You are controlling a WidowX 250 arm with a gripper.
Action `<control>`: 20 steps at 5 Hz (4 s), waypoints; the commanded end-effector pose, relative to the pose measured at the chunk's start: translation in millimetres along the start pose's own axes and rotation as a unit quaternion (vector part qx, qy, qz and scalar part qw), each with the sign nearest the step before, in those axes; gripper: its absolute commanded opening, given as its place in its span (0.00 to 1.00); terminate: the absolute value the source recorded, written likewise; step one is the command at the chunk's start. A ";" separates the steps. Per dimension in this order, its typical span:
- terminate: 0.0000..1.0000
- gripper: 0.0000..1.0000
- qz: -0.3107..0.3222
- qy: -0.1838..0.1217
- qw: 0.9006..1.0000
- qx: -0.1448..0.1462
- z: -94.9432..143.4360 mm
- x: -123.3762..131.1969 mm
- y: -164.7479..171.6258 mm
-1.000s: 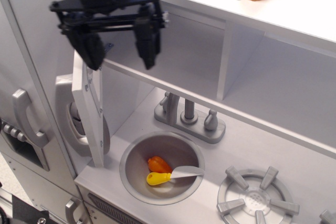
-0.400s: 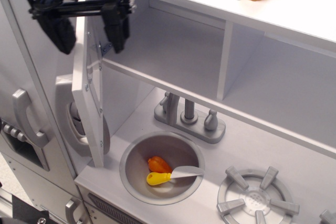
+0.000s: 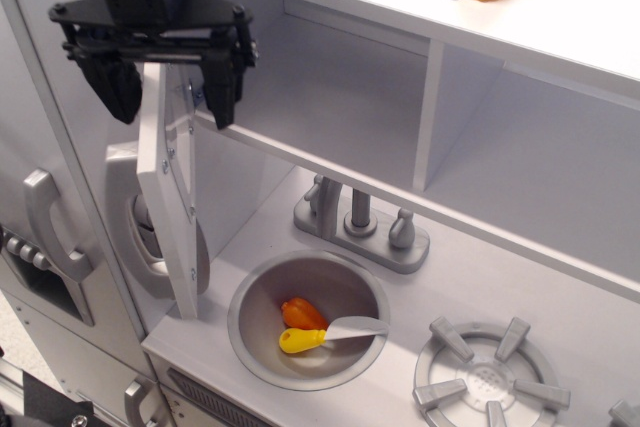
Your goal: Close microwave
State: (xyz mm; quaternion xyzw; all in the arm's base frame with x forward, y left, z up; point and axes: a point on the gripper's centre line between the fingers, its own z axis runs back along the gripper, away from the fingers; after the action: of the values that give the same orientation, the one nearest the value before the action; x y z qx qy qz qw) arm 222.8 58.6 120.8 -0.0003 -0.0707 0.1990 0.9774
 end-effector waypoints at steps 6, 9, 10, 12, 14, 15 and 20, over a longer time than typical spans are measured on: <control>0.00 1.00 -0.069 0.025 0.991 -0.113 51.1 -40.0 -95.5; 0.00 1.00 -0.079 0.025 0.997 0.002 -28.0 -39.4 -23.2; 0.00 1.00 -0.057 0.035 0.997 0.031 -39.2 -22.4 -8.8; 0.00 1.00 -0.042 0.064 0.996 0.047 -55.5 3.1 -12.8; 0.00 1.00 -0.043 0.045 0.998 0.013 -42.0 15.9 -40.0; 0.00 1.00 -0.035 0.037 0.999 0.004 -38.7 22.6 -49.5; 0.00 1.00 -0.004 0.011 1.000 -0.007 -42.4 38.7 -69.5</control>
State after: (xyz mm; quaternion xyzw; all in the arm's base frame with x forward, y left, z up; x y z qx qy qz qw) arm 291.7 9.0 67.7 -0.0064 -0.0370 0.2010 0.9789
